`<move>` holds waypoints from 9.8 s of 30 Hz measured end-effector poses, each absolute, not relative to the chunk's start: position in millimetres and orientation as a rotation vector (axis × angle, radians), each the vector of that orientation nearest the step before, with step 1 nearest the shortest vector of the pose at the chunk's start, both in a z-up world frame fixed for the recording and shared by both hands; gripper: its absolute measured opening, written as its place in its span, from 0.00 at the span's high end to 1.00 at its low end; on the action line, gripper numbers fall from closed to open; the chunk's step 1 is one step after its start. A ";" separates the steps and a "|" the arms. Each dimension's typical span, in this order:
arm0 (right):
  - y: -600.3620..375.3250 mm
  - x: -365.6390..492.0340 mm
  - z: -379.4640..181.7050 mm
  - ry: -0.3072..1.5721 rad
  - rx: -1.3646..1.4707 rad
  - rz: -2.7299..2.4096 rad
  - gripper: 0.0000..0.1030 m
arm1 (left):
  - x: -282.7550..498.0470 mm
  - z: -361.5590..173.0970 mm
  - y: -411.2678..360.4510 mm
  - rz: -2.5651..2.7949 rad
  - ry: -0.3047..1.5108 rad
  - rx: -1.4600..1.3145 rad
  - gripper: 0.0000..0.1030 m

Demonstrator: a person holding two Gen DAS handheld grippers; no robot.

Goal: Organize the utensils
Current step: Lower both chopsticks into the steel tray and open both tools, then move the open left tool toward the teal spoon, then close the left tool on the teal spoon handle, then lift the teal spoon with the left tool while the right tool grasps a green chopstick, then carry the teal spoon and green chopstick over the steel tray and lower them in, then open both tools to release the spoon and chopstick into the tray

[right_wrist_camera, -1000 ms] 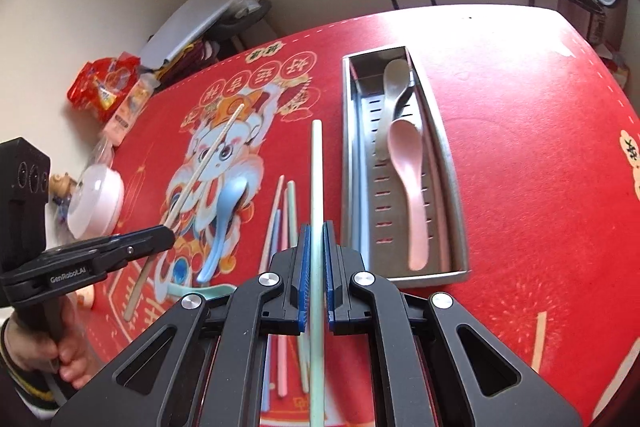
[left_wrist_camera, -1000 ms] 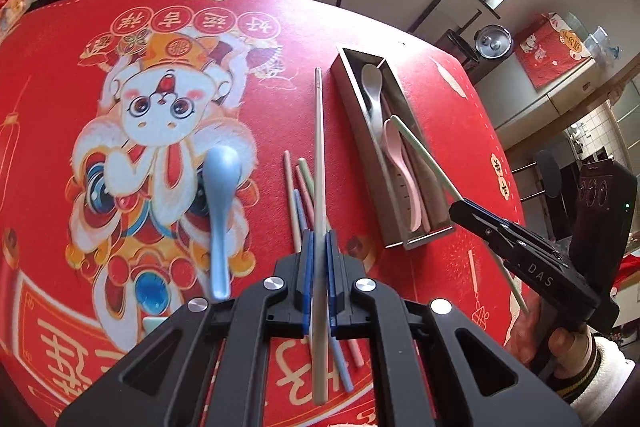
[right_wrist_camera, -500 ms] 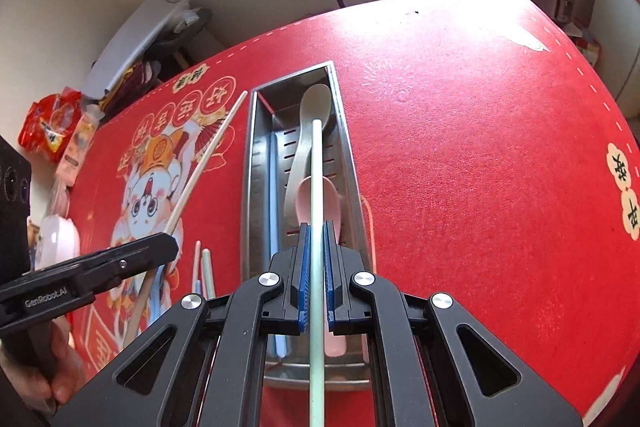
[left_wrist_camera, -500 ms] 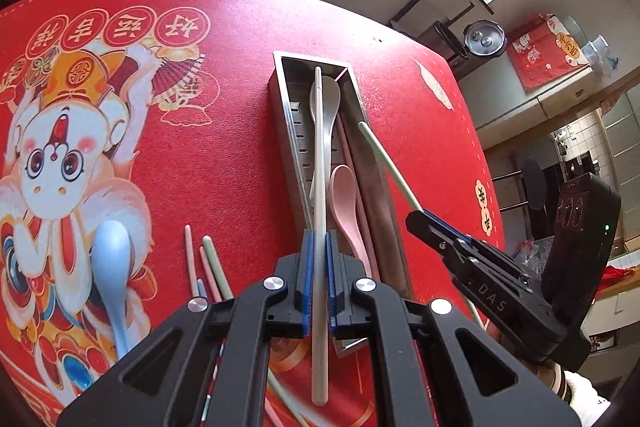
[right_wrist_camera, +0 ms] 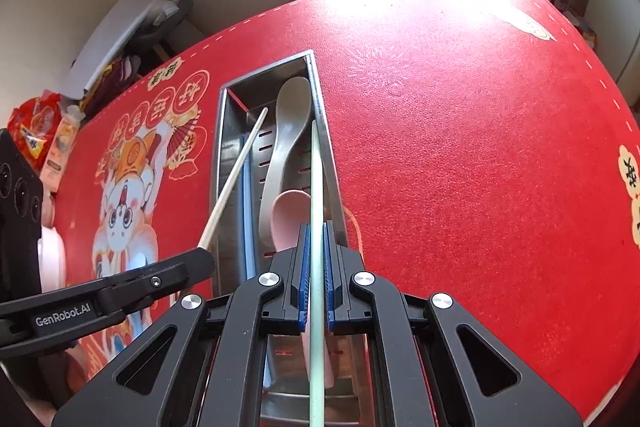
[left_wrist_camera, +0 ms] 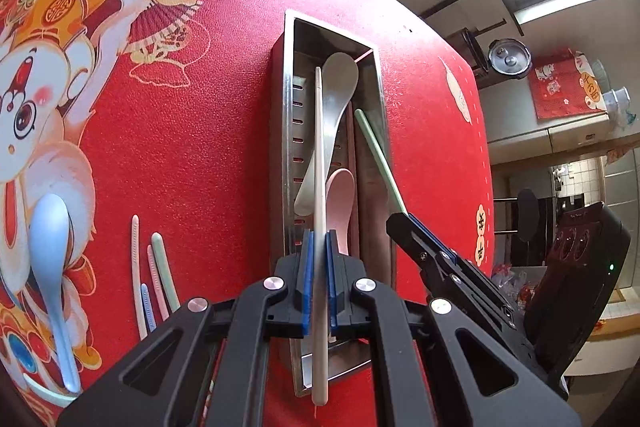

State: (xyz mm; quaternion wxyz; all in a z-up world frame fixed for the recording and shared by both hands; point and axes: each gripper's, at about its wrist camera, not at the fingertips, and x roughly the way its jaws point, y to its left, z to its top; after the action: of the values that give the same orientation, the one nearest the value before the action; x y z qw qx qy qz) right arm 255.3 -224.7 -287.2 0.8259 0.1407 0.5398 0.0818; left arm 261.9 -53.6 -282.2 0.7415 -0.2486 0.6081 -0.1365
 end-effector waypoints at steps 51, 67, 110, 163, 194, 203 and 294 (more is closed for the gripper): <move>-136.6 124.2 -257.4 1.109 0.153 0.405 0.15 | 100.4 -238.8 143.8 -0.050 1.093 -0.130 0.06; -109.6 103.3 -295.6 1.282 0.164 0.411 0.15 | 81.7 -272.4 137.5 -0.245 1.163 0.029 0.14; -115.1 95.1 -313.4 1.341 0.231 0.465 0.15 | 73.4 -313.9 88.7 -0.566 1.371 0.072 0.75; -80.4 131.1 -325.8 1.231 -0.138 0.334 0.87 | 56.5 -318.6 67.9 -0.468 1.422 0.042 0.73; -97.4 84.9 -326.6 1.326 -0.105 0.382 0.94 | 65.3 -320.4 92.1 -0.324 1.316 -0.235 0.90; -88.3 93.7 -327.3 1.325 -0.125 0.362 0.93 | 61.0 -319.0 93.3 -0.324 1.302 -0.240 0.90; -213.8 282.4 -288.9 1.179 0.154 0.233 0.93 | 302.8 -284.4 -56.5 -0.421 1.262 -0.582 0.94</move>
State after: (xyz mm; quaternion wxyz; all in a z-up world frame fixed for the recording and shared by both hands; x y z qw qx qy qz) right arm 282.4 -213.8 -288.9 0.8220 0.0725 0.5541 0.1096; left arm 302.8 -56.5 -284.4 0.7479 -0.2661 0.5769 -0.1925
